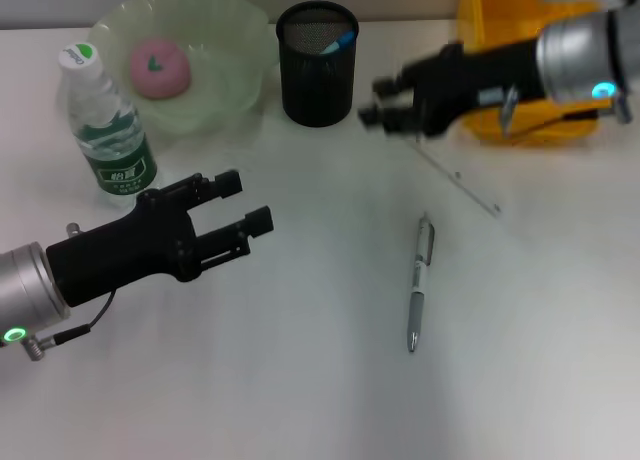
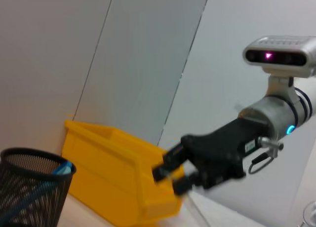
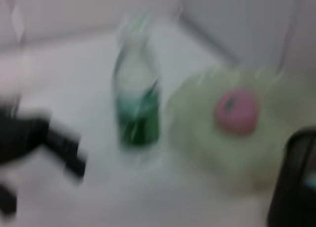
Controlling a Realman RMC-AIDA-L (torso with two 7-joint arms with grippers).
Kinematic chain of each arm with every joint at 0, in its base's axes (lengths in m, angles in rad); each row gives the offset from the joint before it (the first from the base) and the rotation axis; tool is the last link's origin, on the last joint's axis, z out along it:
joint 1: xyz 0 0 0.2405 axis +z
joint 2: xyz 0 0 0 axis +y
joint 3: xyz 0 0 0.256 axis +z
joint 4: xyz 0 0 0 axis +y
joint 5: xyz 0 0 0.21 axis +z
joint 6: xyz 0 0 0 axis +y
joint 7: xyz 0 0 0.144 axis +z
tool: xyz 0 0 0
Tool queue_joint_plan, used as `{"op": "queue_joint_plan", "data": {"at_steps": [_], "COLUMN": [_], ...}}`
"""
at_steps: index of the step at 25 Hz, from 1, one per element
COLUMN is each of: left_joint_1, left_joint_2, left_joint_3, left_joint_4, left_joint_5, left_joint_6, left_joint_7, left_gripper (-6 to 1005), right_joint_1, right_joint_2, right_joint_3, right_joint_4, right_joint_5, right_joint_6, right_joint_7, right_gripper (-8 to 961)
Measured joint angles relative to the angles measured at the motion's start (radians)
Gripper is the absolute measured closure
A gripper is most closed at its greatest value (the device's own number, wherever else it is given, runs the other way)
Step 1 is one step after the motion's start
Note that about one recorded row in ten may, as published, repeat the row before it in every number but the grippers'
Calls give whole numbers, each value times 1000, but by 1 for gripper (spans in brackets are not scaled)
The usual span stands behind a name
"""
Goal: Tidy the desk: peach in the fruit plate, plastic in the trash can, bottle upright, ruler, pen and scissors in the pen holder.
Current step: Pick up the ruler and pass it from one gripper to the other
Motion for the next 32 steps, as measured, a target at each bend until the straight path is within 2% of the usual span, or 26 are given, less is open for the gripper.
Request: {"op": "queue_joint_plan", "data": {"at_steps": [1, 2, 5, 6, 7, 9, 10, 13, 15, 16, 17, 18, 22, 23, 25, 26, 27, 32], "left_joint_1": [-3, -5, -5, -16, -22, -24, -28, -30, -31, -31, -31, -31, -31, -31, -31, -31, -31, -36], "left_joint_2": [-7, -10, -10, -14, -15, -15, -16, -17, -17, -17, -17, -17, -17, -17, -17, -17, -17, -17], "left_joint_3": [-12, -17, -17, -25, -26, -26, -26, -26, -26, -27, -27, -27, -27, -27, -28, -28, -28, -29], "left_joint_4": [-1, -2, -2, -10, -12, -13, -14, -14, -14, -14, -14, -14, -14, -14, -14, -14, -14, -14], "left_joint_5": [0, -1, -1, -2, -3, -4, -5, -9, -11, -15, -15, -16, -24, -26, -34, -34, -39, -69], "left_joint_6": [0, 0, 0, 0, 1, 1, 1, 7, 11, 20, 20, 24, 27, 27, 27, 27, 27, 15], "left_joint_7": [1, 3, 3, 9, 8, 8, 4, 3, 3, 3, 3, 3, 3, 3, 2, 2, 2, -1], "left_gripper": [273, 273, 273, 273, 273, 273, 273, 273, 273, 274, 274, 274, 274, 274, 274, 274, 274, 273], "right_joint_1": [-20, -20, -60, -60, -73, -75, -74, -61, -11, -11, 36, 36, 141, 141, 208, 208, 241, 261], "right_joint_2": [0, 0, 1, 1, 1, 0, -1, -1, 0, 0, 0, 0, 4, 4, 6, 6, 7, 8], "right_joint_3": [40, 40, 58, 58, 59, 59, 60, 57, 56, 56, 59, 59, 52, 52, 52, 52, 52, 59], "right_joint_4": [2, 2, 11, 11, 39, 58, 109, 159, 267, 267, 351, 351, 498, 498, 557, 557, 582, 597], "right_joint_5": [93, 93, 269, 269, 395, 456, 587, 670, 781, 781, 855, 855, 1010, 1010, 1049, 1049, 1057, 1070], "right_joint_6": [6, 6, 32, 32, 40, 40, 43, 57, 90, 90, 121, 121, 210, 210, 271, 271, 301, 322], "right_joint_7": [-47, -47, -140, -140, -213, -254, -355, -445, -578, -578, -660, -660, -831, -831, -882, -882, -891, -895], "right_gripper": [574, 574, 574, 575, 575, 575, 574, 573, 572, 571, 570, 570, 568, 567, 566, 565, 565, 562]}}
